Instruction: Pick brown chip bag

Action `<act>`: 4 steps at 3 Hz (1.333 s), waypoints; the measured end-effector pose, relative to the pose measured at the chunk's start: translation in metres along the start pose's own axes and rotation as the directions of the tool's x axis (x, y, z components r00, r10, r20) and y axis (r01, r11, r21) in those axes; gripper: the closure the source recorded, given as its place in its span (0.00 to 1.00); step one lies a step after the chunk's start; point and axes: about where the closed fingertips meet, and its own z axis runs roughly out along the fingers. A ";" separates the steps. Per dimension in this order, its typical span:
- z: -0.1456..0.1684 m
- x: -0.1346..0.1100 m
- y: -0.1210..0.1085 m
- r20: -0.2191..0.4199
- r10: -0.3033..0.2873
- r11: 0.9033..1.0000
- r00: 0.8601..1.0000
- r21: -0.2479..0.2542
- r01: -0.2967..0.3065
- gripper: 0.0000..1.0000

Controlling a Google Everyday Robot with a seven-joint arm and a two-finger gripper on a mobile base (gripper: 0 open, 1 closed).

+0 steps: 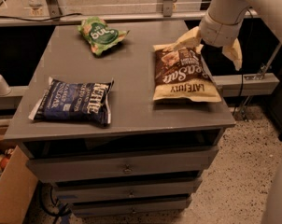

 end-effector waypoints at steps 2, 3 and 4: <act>-0.005 0.001 -0.022 0.018 -0.068 0.983 0.998 0.173 0.064 0.00; 0.003 -0.008 -0.046 0.022 -0.115 0.969 0.993 0.224 0.107 0.00; 0.024 -0.022 -0.061 0.028 -0.145 0.967 0.989 0.214 0.136 0.00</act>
Offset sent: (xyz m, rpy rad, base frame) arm 0.0063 0.0447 0.0175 0.2705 -0.0792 0.1837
